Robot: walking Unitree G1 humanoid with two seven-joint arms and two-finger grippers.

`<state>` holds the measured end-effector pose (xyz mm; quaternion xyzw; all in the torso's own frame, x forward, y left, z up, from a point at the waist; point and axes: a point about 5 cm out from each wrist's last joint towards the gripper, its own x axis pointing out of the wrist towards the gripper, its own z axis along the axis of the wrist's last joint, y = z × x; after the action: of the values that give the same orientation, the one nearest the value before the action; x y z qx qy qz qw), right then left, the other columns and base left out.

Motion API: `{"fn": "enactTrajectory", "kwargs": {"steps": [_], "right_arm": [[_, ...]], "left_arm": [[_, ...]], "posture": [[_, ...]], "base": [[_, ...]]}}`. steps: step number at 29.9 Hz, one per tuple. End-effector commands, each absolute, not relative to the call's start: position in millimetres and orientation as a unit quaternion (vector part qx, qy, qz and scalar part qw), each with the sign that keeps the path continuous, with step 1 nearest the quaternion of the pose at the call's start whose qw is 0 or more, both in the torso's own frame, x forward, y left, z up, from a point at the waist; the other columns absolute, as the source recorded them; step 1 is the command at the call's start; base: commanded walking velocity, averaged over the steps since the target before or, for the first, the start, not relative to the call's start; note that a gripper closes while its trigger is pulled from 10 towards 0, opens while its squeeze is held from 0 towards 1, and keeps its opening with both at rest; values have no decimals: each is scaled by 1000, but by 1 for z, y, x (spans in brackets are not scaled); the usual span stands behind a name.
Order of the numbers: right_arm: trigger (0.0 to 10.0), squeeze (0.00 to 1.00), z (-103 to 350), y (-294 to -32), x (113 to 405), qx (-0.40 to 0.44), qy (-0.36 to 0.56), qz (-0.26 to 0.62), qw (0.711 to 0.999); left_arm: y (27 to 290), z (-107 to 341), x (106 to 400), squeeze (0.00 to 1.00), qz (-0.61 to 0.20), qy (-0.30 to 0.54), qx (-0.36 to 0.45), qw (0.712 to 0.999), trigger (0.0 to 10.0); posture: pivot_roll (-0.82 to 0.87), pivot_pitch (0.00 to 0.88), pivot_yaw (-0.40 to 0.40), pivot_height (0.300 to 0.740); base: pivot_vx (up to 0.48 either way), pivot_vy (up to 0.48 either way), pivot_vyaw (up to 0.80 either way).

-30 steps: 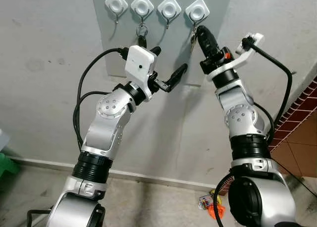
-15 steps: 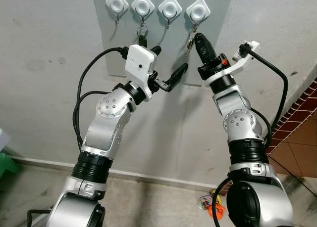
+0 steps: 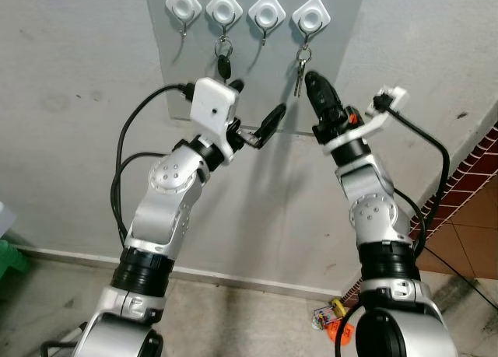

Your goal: Hang keys on a hook

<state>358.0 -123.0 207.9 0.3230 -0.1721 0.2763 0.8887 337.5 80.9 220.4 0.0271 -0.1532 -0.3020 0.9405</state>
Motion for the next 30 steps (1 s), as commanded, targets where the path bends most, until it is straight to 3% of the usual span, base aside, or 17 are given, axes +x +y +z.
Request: {"fn": "enactTrajectory", "kwargs": {"steps": [1,10,17,20,30], "right_arm": [[10000,1000,202,-123,352,306,-172,266,898],[10000,1000,126,-139,331,258,-83,189,944],[10000,1000,52,-158,306,206,40,108,972],[10000,1000,29,-163,294,182,87,93,975],[10000,1000,-34,-185,246,85,252,21,964]], "left_arm": [[88,209,337,0,-275,-145,30,950,10000],[118,141,335,0,-186,-64,44,980,10000],[146,70,324,0,-101,44,-3,994,10000],[152,41,310,0,-97,96,34,990,10000],[174,-39,248,0,-53,303,17,951,10000]], "posture": [[-7,13,-14,740],[-24,0,-5,740],[-35,0,3,740],[-43,0,7,740],[-61,0,15,740]], "base": [[0,0,0],[0,0,0],[0,0,0],[0,0,0],[0,0,0]]}}
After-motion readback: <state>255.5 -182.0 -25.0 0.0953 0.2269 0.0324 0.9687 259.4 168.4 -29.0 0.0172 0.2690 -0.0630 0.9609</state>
